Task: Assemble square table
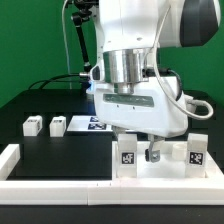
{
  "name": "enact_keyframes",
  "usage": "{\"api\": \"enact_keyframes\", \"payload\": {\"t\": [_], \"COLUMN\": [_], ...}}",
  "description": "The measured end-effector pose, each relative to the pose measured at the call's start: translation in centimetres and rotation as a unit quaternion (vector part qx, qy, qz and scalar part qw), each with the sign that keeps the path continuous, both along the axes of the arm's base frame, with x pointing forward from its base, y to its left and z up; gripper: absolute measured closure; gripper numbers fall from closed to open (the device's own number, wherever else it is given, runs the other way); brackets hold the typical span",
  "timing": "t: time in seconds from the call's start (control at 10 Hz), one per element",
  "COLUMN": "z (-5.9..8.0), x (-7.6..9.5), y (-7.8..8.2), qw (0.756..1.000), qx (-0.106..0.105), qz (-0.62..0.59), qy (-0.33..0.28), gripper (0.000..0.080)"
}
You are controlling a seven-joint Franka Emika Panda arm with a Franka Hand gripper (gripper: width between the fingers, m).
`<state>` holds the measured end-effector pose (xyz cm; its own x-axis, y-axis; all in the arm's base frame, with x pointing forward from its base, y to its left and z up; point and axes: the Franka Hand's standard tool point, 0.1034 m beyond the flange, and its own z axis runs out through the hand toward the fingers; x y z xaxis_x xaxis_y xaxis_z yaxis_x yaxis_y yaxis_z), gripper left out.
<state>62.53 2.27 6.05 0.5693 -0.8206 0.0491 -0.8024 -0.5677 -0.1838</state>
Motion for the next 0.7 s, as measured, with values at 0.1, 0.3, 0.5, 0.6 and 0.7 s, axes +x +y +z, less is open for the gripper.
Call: {"api": "enact_keyframes", "payload": {"t": [0.1,0.3,0.5,0.6,0.7], "z": [-0.03,0.09,0.16,0.04,-0.23], "x": [-0.02,0.01,0.06,0.05,-0.01], "y": [-0.02,-0.21,0.05,-0.28,-0.94], "qw": [1.000,0.990,0.959,0.942,0.930], "qx": [-0.006,-0.031,-0.069,-0.080,-0.086], "qz": [0.029,0.137,0.274,0.325,0.357], "qy": [-0.001,-0.006,-0.007,-0.007,-0.006], "gripper": [0.0150,0.0150,0.0150,0.0150,0.0150]}}
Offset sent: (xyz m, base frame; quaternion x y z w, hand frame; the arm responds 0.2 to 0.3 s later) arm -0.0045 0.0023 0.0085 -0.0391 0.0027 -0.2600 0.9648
